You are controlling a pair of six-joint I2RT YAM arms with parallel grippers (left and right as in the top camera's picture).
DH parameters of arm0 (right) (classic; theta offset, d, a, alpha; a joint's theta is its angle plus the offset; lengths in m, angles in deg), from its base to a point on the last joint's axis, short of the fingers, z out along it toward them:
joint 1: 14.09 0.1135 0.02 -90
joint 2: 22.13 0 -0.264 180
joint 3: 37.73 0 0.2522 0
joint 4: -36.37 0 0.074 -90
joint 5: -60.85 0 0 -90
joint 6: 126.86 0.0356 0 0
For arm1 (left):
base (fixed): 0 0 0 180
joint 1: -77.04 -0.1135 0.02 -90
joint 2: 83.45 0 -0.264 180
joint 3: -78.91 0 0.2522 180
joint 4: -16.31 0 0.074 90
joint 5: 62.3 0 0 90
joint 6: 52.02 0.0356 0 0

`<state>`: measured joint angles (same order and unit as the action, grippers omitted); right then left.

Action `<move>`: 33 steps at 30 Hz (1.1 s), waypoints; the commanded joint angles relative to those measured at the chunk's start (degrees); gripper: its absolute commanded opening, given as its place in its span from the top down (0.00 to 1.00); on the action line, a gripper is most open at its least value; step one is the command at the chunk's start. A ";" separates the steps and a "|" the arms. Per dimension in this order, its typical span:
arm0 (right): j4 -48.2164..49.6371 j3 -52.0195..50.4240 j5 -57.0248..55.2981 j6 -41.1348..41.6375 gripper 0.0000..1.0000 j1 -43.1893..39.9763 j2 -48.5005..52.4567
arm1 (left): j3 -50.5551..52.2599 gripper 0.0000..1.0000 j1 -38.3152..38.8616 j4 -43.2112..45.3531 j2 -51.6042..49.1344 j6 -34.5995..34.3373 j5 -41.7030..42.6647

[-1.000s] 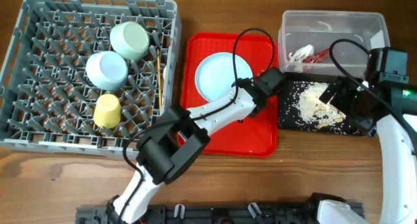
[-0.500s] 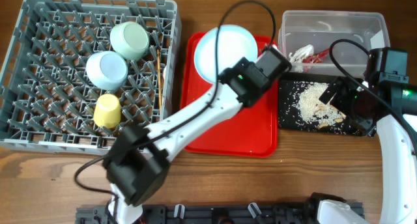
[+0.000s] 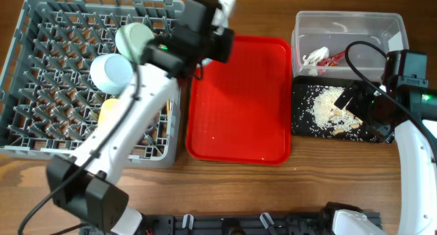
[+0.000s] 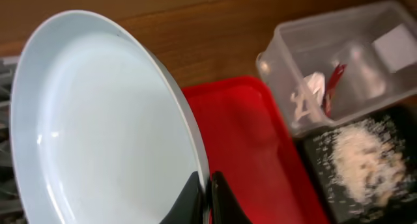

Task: Sort waste into correct bins and load items into the dishwasher rack
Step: 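Stand the plate upright in the rack's right slots and release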

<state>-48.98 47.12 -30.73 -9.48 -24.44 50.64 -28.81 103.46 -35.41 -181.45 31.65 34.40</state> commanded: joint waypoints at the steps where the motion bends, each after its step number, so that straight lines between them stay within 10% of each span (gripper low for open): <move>1: -0.02 1.22 -0.94 -0.37 0.01 -0.24 -0.72 | -0.94 0.96 -6.73 -0.98 1.25 -7.69 15.32; 11: -0.07 1.22 -0.94 -0.39 0.00 -0.24 -0.72 | -0.83 0.96 -19.30 -2.43 0.13 -11.10 30.40; 27: -0.55 1.22 -0.90 -0.37 0.00 -0.22 -0.72 | -0.83 0.96 -25.49 -5.05 -9.07 -10.60 31.39; 33: -0.48 1.22 -0.90 -0.39 0.00 -0.22 -0.72 | -0.83 0.37 -26.77 -6.73 -9.31 -8.74 23.45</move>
<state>-49.40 47.12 -30.73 -9.48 -24.44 50.64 -28.81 77.64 -41.62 -190.50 21.29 62.07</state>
